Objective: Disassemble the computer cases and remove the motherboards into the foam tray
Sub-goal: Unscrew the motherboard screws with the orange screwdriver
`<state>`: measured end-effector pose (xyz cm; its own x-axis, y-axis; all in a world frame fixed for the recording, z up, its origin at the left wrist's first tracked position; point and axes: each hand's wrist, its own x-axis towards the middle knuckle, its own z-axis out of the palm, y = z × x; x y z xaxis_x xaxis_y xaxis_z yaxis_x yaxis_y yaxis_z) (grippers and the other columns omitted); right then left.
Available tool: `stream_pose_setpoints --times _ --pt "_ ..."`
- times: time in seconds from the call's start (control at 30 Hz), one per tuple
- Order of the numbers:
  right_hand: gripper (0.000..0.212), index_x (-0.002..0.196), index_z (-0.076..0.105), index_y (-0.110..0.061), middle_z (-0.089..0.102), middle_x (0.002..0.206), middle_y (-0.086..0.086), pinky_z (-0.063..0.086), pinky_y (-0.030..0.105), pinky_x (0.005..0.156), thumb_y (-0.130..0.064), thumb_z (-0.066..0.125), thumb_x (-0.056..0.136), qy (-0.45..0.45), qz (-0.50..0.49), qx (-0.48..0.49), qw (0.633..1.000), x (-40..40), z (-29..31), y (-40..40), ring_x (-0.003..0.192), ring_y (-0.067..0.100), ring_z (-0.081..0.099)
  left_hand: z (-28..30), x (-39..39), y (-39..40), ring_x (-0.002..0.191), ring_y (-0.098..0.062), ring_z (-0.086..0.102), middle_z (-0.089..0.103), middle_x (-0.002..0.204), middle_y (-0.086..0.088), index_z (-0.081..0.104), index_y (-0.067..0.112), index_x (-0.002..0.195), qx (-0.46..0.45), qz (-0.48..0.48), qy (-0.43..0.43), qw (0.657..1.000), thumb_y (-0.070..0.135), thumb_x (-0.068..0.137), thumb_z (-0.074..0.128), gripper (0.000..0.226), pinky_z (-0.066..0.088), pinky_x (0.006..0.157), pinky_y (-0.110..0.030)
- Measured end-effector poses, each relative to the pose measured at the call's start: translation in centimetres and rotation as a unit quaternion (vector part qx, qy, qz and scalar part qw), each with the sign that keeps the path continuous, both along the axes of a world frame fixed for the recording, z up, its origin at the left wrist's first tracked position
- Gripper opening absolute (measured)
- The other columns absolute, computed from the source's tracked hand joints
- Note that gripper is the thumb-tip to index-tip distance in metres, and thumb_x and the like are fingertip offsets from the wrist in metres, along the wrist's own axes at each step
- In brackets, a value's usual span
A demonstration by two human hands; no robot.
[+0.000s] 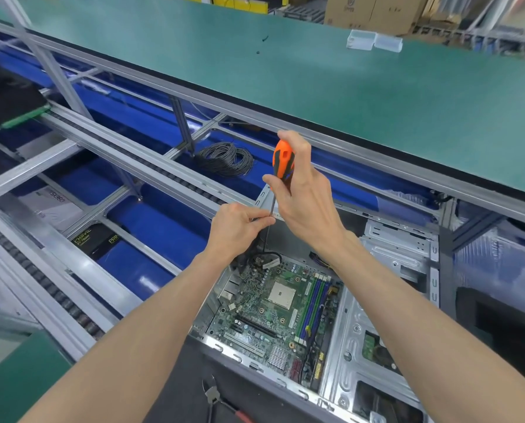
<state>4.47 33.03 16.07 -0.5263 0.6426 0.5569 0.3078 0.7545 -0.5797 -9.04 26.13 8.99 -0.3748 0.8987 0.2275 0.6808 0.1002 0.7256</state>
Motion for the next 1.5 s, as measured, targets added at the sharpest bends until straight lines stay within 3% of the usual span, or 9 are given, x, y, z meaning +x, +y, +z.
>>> stream_pose_setpoints --times 0.13,0.43,0.73,0.97,1.13,1.3,1.37,1.43,1.5 --pt "0.063 0.136 0.017 -0.032 0.044 0.085 -0.005 0.050 0.041 0.054 -0.021 0.064 0.096 -0.023 -0.007 0.024 0.999 -0.2 0.9 -0.2 0.053 0.027 0.048 -0.3 -0.2 0.1 0.048 -0.020 0.039 0.061 0.052 -0.008 0.082 0.020 0.094 0.011 0.000 0.012 1.000 0.030 0.089 0.074 0.014 0.049 0.058 -0.043" --pt "0.063 0.137 0.016 -0.033 0.038 0.081 -0.005 0.049 0.043 0.052 -0.020 0.063 0.096 -0.024 0.001 0.012 1.000 -0.2 0.9 0.1 0.051 0.025 0.045 -0.5 -0.2 0.1 0.056 -0.032 0.051 0.065 0.057 -0.009 0.081 0.018 0.091 0.018 -0.003 0.016 1.000 0.030 0.088 0.074 0.014 0.050 0.060 -0.044" --pt "0.064 0.137 0.017 -0.030 0.040 0.081 -0.005 0.050 0.041 0.051 -0.023 0.065 0.096 -0.033 0.003 0.036 0.999 -0.6 1.1 0.4 0.051 0.027 0.048 -0.6 -0.4 0.4 0.047 -0.009 0.042 0.051 0.043 0.016 0.081 0.025 0.097 0.019 0.013 -0.001 1.000 0.031 0.087 0.075 0.013 0.044 0.056 -0.033" --pt "0.046 0.108 0.030 -0.022 0.058 0.077 -0.003 0.050 0.039 0.054 -0.059 0.054 0.093 -0.163 -0.072 0.142 0.974 -1.2 3.7 1.3 0.060 0.036 0.054 -1.3 -0.6 0.5 0.056 -0.027 0.051 0.063 0.054 -0.003 0.080 0.021 0.090 0.004 0.027 0.014 1.000 0.033 0.089 0.072 0.014 0.051 0.062 -0.044" --pt "0.028 0.092 0.034 -0.018 0.051 0.072 -0.001 0.046 0.039 0.060 -0.037 0.055 0.094 -0.190 -0.013 0.140 0.972 -1.7 5.5 1.5 0.067 0.038 0.052 -1.4 -0.5 0.3 0.046 -0.012 0.033 0.044 0.043 0.005 0.069 0.024 0.077 0.007 0.020 0.029 0.999 0.039 0.089 0.067 0.020 0.039 0.052 -0.033" --pt "0.016 0.088 0.055 -0.015 0.053 0.073 -0.007 0.035 0.031 0.058 -0.008 0.055 0.074 -0.252 0.114 0.057 0.959 -1.6 7.7 2.4 0.074 0.022 0.050 -1.5 -0.5 0.5 0.048 -0.009 0.039 0.046 0.048 0.012 0.071 0.020 0.073 -0.008 0.033 0.049 0.998 0.037 0.090 0.070 0.024 0.033 0.054 -0.029" --pt "0.004 0.086 0.052 -0.017 0.050 0.070 -0.004 0.034 0.033 0.057 -0.019 0.055 0.083 -0.266 0.095 0.055 0.958 -1.7 7.8 2.7 0.070 0.025 0.049 -1.4 -0.3 0.6 0.047 -0.006 0.040 0.047 0.043 0.011 0.080 0.022 0.083 -0.008 0.044 0.041 0.998 0.036 0.089 0.073 0.017 0.035 0.056 -0.027" --pt "0.030 0.084 0.044 -0.019 0.037 0.069 -0.002 0.025 0.033 0.052 -0.047 0.049 0.096 -0.310 0.026 0.103 0.945 -2.1 8.0 2.9 0.059 0.024 0.038 -1.4 -0.3 0.7 0.048 -0.005 0.040 0.058 0.048 0.008 0.081 0.024 0.096 -0.002 0.051 0.044 0.998 0.036 0.088 0.075 0.016 0.043 0.059 -0.029" --pt "0.035 0.086 0.043 -0.021 0.033 0.070 -0.001 0.025 0.034 0.053 -0.053 0.049 0.097 -0.334 0.009 0.125 0.934 -2.5 8.3 3.0 0.061 0.026 0.035 -1.4 -0.3 0.7 0.050 -0.008 0.043 0.067 0.058 0.001 0.081 0.024 0.098 -0.002 0.049 0.055 0.997 0.037 0.088 0.074 0.018 0.047 0.061 -0.031"
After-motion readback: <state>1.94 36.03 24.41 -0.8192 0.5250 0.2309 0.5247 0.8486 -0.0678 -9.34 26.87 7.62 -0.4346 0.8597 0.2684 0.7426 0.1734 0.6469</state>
